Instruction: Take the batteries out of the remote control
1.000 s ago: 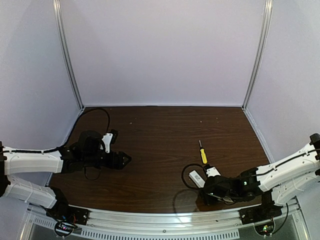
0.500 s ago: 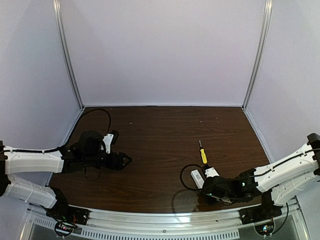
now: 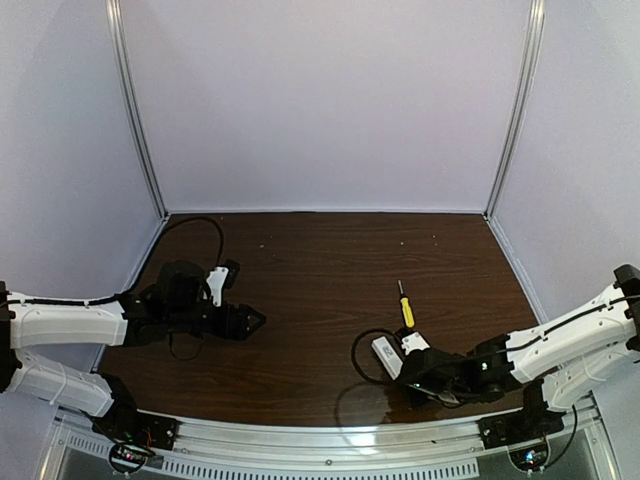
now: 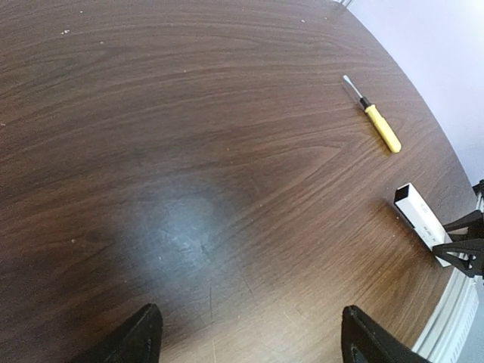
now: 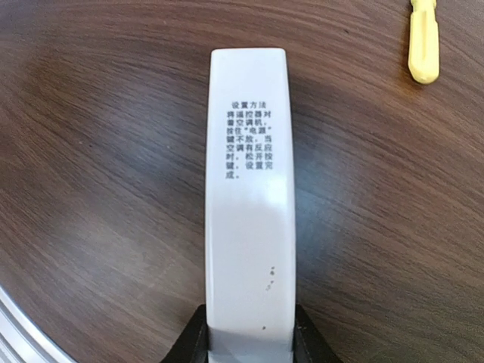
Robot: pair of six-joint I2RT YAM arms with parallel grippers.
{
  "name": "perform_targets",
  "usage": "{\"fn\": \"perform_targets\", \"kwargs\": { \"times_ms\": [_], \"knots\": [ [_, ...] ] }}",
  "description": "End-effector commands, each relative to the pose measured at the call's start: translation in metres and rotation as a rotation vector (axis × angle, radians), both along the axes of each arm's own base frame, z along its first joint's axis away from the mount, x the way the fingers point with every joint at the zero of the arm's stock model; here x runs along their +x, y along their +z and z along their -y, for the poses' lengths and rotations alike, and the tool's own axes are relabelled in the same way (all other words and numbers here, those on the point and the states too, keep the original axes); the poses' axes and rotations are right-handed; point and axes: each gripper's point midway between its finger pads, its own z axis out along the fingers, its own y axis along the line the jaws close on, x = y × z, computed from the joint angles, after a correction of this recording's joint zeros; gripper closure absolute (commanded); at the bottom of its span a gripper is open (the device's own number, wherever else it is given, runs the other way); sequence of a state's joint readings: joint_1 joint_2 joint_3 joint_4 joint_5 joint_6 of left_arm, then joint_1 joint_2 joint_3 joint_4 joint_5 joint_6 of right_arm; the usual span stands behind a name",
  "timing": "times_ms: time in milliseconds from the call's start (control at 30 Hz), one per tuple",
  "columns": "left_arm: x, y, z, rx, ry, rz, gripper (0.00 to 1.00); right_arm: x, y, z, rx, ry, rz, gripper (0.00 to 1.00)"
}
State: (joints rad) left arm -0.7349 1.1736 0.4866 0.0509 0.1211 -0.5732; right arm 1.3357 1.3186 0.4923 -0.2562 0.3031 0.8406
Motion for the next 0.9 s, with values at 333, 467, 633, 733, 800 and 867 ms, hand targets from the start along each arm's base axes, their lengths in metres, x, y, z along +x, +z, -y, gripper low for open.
{"fn": "perform_targets", "kwargs": {
  "times_ms": [333,467,633,733,800,867],
  "knots": [
    [-0.013,0.035,0.034,-0.173,-0.184,0.09,0.2,-0.003,0.063,-0.067,0.174,0.322,0.155,0.87],
    [-0.024,0.046,0.046,-0.217,-0.261,0.124,0.21,-0.013,0.079,-0.077,0.215,0.422,0.17,0.87],
    [-0.04,0.055,0.064,-0.226,-0.348,0.175,0.2,-0.028,0.097,-0.084,0.276,0.533,0.17,0.87],
    [-0.054,0.063,0.075,-0.271,-0.426,0.205,0.2,-0.041,0.11,-0.089,0.334,0.61,0.16,0.87],
    [-0.062,0.068,0.08,-0.304,-0.474,0.218,0.17,-0.046,0.117,-0.09,0.357,0.637,0.158,0.87],
    [-0.066,0.07,0.082,-0.317,-0.493,0.233,0.17,-0.044,0.122,-0.089,0.361,0.634,0.168,0.87]
  ]
}}
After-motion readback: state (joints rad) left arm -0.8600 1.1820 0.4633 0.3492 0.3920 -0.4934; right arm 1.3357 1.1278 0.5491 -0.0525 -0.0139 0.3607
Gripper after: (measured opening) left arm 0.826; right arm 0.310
